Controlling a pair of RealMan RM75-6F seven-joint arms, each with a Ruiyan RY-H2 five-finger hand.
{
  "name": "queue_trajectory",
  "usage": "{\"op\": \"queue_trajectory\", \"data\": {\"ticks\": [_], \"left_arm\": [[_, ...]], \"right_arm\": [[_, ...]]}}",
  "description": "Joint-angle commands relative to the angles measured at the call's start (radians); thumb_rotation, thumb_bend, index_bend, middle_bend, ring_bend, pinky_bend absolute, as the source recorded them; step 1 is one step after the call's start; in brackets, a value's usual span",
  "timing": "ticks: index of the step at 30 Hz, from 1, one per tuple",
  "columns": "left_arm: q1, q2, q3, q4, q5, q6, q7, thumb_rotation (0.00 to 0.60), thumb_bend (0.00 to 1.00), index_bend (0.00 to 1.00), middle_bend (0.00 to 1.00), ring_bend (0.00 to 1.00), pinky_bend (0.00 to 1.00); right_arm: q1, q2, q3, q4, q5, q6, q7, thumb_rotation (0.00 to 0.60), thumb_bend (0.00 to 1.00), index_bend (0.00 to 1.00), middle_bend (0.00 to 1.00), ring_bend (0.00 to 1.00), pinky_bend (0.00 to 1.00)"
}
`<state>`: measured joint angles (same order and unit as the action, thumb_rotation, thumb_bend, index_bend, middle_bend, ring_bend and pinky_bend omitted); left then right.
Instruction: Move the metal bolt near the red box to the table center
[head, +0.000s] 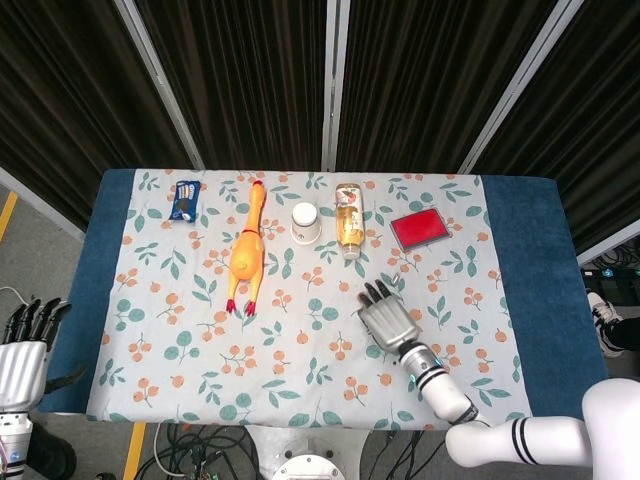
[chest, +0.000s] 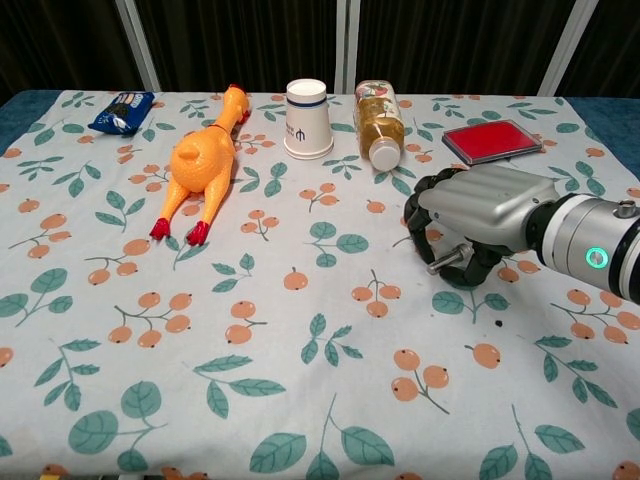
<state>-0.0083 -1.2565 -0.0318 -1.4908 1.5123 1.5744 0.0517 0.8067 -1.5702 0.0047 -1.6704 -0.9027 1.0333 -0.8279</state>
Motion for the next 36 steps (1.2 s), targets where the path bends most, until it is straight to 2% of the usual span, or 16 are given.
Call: {"op": "queue_trajectory", "data": {"ticks": [1,5,8,14,17,21,27,33,36], "left_arm": [[0.000,-0.001,0.000,0.002,0.000,0.000,-0.003,0.600,0.06,0.15,0.09,0.00,0.00],[0.002,-0.003,0.002,0.005,0.001,0.001,-0.006,0.600,0.06,0.15,0.09,0.00,0.00],[0.005,-0.003,0.003,0.008,0.000,0.003,-0.010,0.600,0.06,0.15,0.09,0.00,0.00],[0.007,-0.001,0.003,0.007,0.001,0.006,-0.011,0.600,0.06,0.15,0.09,0.00,0.00],[0.006,-0.001,0.003,0.004,0.005,0.007,-0.007,0.600,0.06,0.15,0.09,0.00,0.00],[0.007,0.001,0.004,0.000,0.004,0.006,-0.002,0.600,0.06,0.15,0.09,0.00,0.00],[0.007,0.004,0.004,-0.007,0.005,0.005,0.005,0.600,0.06,0.15,0.09,0.00,0.00],[0.009,0.006,0.003,-0.012,0.002,0.005,0.007,0.600,0.06,0.15,0.09,0.00,0.00],[0.008,0.007,0.004,-0.013,0.003,0.005,0.007,0.600,0.06,0.15,0.09,0.00,0.00]], "right_arm": [[-0.001,-0.005,-0.004,0.004,-0.006,0.001,-0.002,0.600,0.31,0.53,0.19,0.00,0.00],[-0.004,-0.011,-0.007,0.006,-0.018,0.004,0.001,0.600,0.34,0.56,0.20,0.00,0.00],[-0.016,-0.010,0.006,-0.007,-0.057,0.014,0.055,0.600,0.36,0.59,0.22,0.00,0.00],[-0.061,0.042,0.039,-0.071,-0.173,0.006,0.298,0.600,0.38,0.64,0.25,0.00,0.00],[-0.086,0.070,0.064,-0.083,-0.219,-0.032,0.497,0.600,0.38,0.64,0.25,0.00,0.00],[-0.105,0.079,0.083,-0.039,-0.263,-0.102,0.732,0.600,0.38,0.64,0.25,0.00,0.00],[-0.107,0.058,0.088,0.057,-0.330,-0.192,0.957,0.600,0.38,0.63,0.23,0.00,0.00],[-0.106,0.030,0.094,0.122,-0.385,-0.224,1.091,0.600,0.38,0.59,0.22,0.00,0.00],[-0.103,0.015,0.098,0.154,-0.402,-0.226,1.114,0.600,0.38,0.57,0.21,0.00,0.00]]}}
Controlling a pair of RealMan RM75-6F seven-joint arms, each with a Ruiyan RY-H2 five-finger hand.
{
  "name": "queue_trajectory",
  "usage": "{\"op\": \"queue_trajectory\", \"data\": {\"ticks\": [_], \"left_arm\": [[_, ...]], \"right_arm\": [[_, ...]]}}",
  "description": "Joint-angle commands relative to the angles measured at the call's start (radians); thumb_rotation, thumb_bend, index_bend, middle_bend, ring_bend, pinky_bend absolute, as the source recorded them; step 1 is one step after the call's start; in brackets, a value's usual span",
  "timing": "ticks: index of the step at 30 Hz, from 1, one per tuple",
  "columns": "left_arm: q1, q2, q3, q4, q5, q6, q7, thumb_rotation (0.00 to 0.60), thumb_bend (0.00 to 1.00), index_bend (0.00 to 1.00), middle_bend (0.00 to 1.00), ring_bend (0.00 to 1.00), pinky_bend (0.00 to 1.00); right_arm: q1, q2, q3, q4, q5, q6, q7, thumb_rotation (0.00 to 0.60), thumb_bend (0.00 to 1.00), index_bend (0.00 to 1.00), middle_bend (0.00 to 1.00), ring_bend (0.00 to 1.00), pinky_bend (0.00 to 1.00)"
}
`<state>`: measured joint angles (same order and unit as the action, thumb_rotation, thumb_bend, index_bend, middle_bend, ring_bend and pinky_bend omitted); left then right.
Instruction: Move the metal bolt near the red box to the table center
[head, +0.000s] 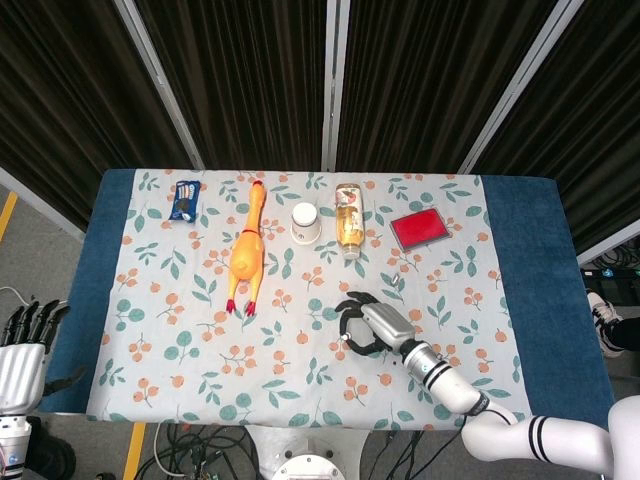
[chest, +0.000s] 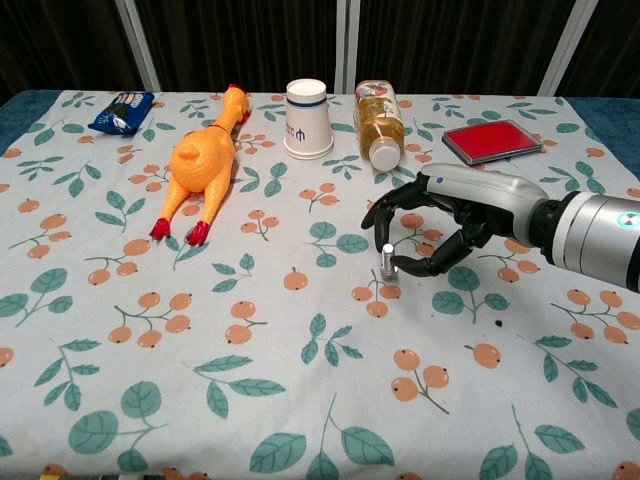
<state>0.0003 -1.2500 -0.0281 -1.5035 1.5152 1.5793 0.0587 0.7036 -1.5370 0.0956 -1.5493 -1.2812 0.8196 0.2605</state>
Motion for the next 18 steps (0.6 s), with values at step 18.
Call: {"op": "queue_trajectory", "data": {"ticks": [18], "left_arm": [[-0.001,0.003,0.001,-0.001,0.002,-0.005,-0.006,0.600,0.06,0.15,0.09,0.00,0.00]], "right_arm": [[-0.001,-0.067,0.009,0.125,-0.061,0.019,-0.010,0.600,0.39,0.47,0.19,0.00,0.00]]}}
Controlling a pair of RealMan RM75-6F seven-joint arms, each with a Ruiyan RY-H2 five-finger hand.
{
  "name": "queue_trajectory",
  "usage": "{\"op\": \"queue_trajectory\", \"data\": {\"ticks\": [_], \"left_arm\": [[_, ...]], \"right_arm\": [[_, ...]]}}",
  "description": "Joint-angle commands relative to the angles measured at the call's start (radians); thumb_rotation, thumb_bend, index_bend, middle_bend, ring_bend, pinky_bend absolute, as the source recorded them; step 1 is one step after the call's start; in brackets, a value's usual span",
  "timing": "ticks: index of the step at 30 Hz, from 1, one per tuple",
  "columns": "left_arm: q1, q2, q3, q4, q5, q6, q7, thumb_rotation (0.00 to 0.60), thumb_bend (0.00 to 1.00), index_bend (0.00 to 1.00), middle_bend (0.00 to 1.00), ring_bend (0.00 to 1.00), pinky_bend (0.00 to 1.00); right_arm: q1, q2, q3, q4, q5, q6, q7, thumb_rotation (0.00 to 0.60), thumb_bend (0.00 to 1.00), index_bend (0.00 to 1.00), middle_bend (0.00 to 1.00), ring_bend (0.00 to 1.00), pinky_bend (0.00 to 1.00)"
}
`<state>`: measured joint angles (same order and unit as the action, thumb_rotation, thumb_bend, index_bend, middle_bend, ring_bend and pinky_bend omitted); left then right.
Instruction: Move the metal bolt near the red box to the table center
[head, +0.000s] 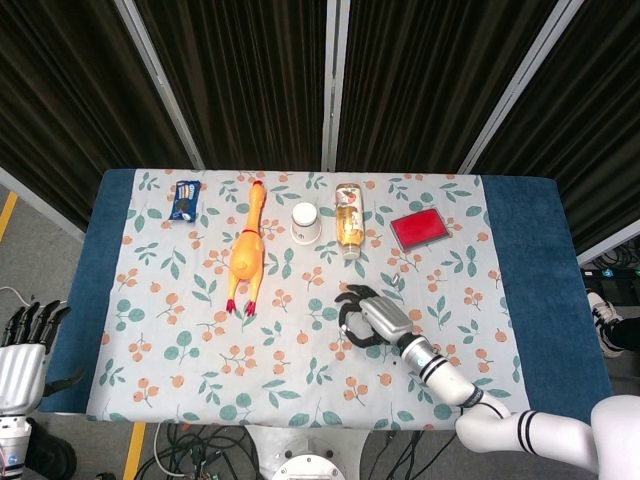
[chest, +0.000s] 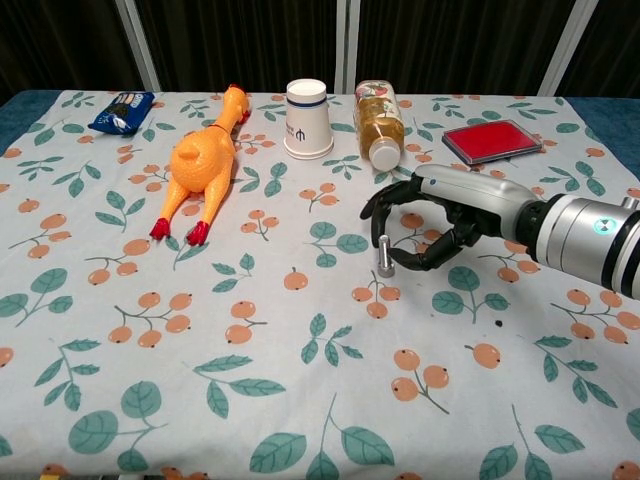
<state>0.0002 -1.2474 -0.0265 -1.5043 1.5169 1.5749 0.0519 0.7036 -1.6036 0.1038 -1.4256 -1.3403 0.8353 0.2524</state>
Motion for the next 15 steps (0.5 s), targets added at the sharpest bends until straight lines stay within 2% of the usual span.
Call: {"op": "queue_trajectory", "data": {"ticks": [1,9,15], "left_arm": [[-0.001,0.001,0.000,-0.001,0.000,-0.001,0.001,0.600,0.06,0.15,0.09,0.00,0.00],[-0.002,0.002,-0.001,-0.004,0.001,-0.002,0.006,0.600,0.06,0.15,0.09,0.00,0.00],[-0.003,0.004,-0.002,-0.006,0.001,-0.003,0.007,0.600,0.06,0.15,0.09,0.00,0.00]], "right_arm": [[-0.002,0.000,0.002,0.002,-0.003,0.007,-0.004,0.600,0.39,0.46,0.19,0.00,0.00],[-0.002,0.005,-0.003,-0.004,-0.015,0.010,-0.019,0.600,0.39,0.42,0.18,0.00,0.00],[-0.005,0.018,-0.008,-0.017,-0.028,0.023,-0.052,0.600,0.39,0.35,0.17,0.00,0.00]]}}
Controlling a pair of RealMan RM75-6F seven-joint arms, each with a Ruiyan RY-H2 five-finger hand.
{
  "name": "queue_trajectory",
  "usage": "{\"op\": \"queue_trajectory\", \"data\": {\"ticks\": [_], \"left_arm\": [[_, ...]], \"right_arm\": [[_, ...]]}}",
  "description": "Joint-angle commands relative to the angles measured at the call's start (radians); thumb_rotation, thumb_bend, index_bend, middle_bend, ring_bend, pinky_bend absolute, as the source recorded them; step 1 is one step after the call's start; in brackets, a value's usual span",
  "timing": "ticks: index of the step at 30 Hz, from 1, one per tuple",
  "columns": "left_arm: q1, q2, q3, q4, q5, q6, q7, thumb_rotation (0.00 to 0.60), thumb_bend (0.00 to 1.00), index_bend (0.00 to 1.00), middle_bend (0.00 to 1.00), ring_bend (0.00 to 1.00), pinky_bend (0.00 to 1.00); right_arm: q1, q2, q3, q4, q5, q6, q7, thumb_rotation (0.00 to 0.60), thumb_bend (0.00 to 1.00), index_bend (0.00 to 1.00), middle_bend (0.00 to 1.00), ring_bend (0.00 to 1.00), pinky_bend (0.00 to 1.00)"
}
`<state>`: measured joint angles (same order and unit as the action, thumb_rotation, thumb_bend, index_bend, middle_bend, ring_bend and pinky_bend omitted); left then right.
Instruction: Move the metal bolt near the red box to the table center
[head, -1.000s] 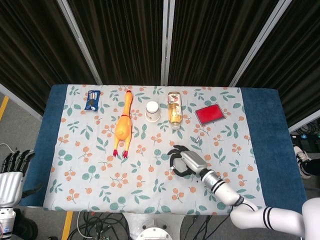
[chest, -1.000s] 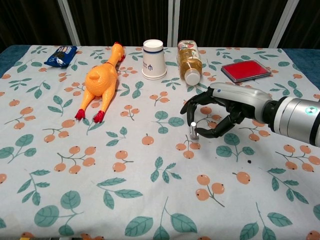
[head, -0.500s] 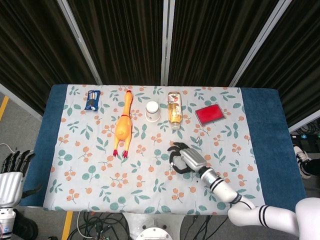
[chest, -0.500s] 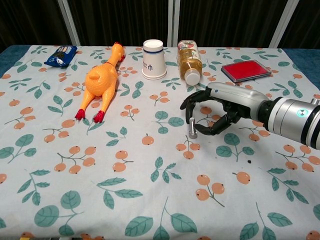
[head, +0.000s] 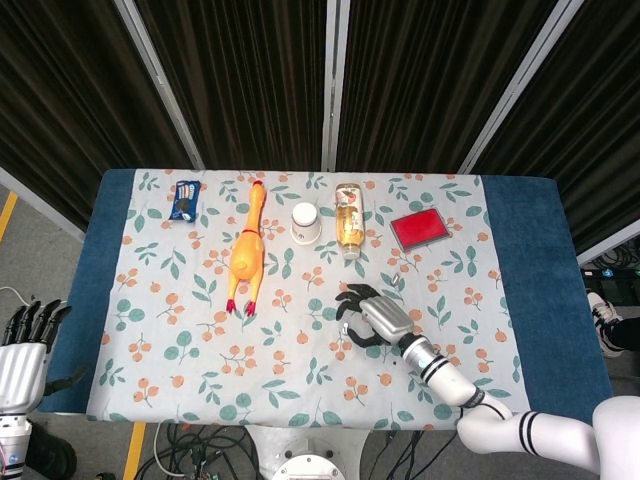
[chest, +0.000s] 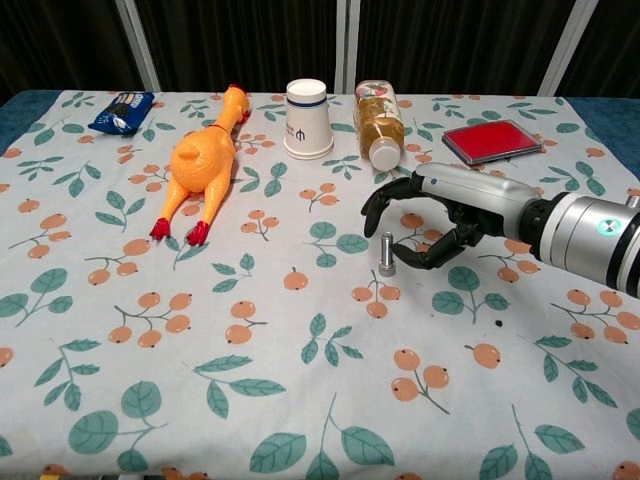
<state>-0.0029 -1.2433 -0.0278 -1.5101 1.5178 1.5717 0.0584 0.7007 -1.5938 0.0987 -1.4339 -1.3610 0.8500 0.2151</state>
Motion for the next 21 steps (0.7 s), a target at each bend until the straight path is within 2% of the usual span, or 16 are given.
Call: {"op": "queue_trajectory", "data": {"ticks": [1,7,10,14,18,21], "left_arm": [[0.000,0.001,-0.001,-0.001,0.001,0.001,0.001,0.600,0.06,0.15,0.09,0.00,0.00],[-0.004,0.002,-0.002,-0.004,0.004,0.000,0.005,0.600,0.06,0.15,0.09,0.00,0.00],[-0.006,0.006,-0.004,-0.007,0.003,-0.001,0.007,0.600,0.06,0.15,0.09,0.00,0.00],[-0.010,0.008,-0.008,-0.008,0.002,-0.003,0.005,0.600,0.06,0.15,0.09,0.00,0.00],[-0.014,0.002,-0.015,-0.002,-0.004,-0.005,0.002,0.600,0.06,0.15,0.09,0.00,0.00],[-0.017,-0.005,-0.018,0.005,-0.010,-0.011,-0.001,0.600,0.06,0.15,0.09,0.00,0.00]], "right_arm": [[-0.003,0.012,-0.004,-0.014,-0.011,0.014,-0.024,0.600,0.39,0.34,0.17,0.00,0.00],[-0.010,0.050,-0.008,-0.067,-0.004,0.026,-0.088,0.600,0.39,0.29,0.16,0.00,0.00],[-0.025,0.088,-0.003,-0.115,-0.030,0.079,-0.119,0.600,0.39,0.27,0.15,0.00,0.00],[-0.070,0.176,-0.007,-0.193,-0.083,0.199,-0.246,0.600,0.40,0.27,0.16,0.00,0.00],[-0.170,0.276,-0.031,-0.263,-0.097,0.365,-0.457,0.600,0.40,0.26,0.18,0.00,0.00],[-0.254,0.329,-0.059,-0.292,-0.097,0.472,-0.514,0.600,0.41,0.26,0.18,0.00,0.00]]}}
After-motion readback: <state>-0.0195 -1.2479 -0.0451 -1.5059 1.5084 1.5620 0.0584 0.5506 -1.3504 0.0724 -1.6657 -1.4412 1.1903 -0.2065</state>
